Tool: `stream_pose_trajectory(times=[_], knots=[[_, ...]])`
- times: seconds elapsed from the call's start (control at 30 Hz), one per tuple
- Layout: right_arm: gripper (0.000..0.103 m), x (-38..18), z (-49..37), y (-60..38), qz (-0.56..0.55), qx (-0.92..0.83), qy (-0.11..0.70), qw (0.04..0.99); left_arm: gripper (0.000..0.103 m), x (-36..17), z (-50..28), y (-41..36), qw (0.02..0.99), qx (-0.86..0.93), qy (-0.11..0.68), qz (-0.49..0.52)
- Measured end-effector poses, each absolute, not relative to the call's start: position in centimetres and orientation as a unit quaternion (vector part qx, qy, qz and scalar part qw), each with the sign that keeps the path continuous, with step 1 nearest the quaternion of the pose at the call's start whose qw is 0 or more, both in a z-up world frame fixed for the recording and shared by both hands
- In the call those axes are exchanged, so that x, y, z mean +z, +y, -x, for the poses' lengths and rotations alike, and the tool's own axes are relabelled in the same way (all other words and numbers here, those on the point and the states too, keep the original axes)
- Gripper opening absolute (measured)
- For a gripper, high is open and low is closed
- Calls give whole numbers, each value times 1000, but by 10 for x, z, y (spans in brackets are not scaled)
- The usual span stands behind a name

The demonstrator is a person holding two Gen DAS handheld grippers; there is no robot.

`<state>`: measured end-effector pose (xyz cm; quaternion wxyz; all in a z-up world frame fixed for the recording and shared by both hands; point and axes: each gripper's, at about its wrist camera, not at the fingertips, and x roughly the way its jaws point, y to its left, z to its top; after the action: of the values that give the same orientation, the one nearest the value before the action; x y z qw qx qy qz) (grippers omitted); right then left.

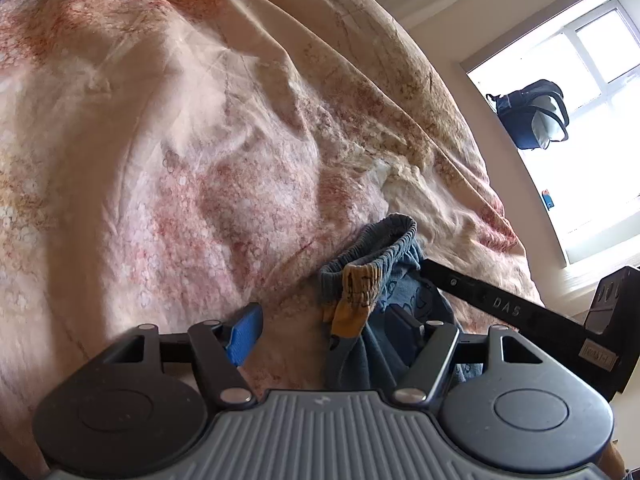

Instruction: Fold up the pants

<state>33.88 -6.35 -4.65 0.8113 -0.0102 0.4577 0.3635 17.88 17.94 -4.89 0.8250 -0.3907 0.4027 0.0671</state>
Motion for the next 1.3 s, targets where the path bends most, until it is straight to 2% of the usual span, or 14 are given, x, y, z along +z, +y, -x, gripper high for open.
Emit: stream_pose_trajectory(times=[0.13,0.23,0.43,0.47,0.53,0.63,0.7,0.83,0.9,0.93,1.0,1.07,1.17,1.3], knots=[[0,-49,-342,-63,12,353,460,815,73,-52,-181,184,821,69,399,403],[0,-53,-346,-62,18,335,463,820,83,-56,-187,192,810,52,401,424],[1,-61,-349,-77,-16,319,473,821,83,-60,-199,198,806,36,398,437],[6,-59,-347,-77,-11,318,469,824,83,-60,-201,196,807,32,399,435],[21,-52,-343,-78,-9,314,463,829,84,-60,-204,193,809,22,399,431],[31,-34,-330,-76,24,323,437,839,85,-59,-206,187,815,19,402,416],[33,-24,-323,-75,26,340,426,838,85,-59,-204,188,814,19,402,419],[44,-28,-316,-71,46,360,450,816,83,-62,-199,194,804,27,393,445],[39,-47,-318,-68,67,360,479,797,82,-62,-198,195,803,29,393,447],[26,-54,-319,-69,69,357,478,799,82,-62,-199,195,805,29,393,444],[17,-61,-321,-71,72,349,471,807,78,-60,-199,192,811,32,395,431],[14,-64,-325,-76,55,347,472,808,65,-58,-199,188,818,42,398,414],[12,-68,-327,-78,54,346,473,808,52,-58,-198,187,820,41,397,411],[11,-74,-332,-89,20,348,484,803,50,-59,-196,190,816,34,394,422]])
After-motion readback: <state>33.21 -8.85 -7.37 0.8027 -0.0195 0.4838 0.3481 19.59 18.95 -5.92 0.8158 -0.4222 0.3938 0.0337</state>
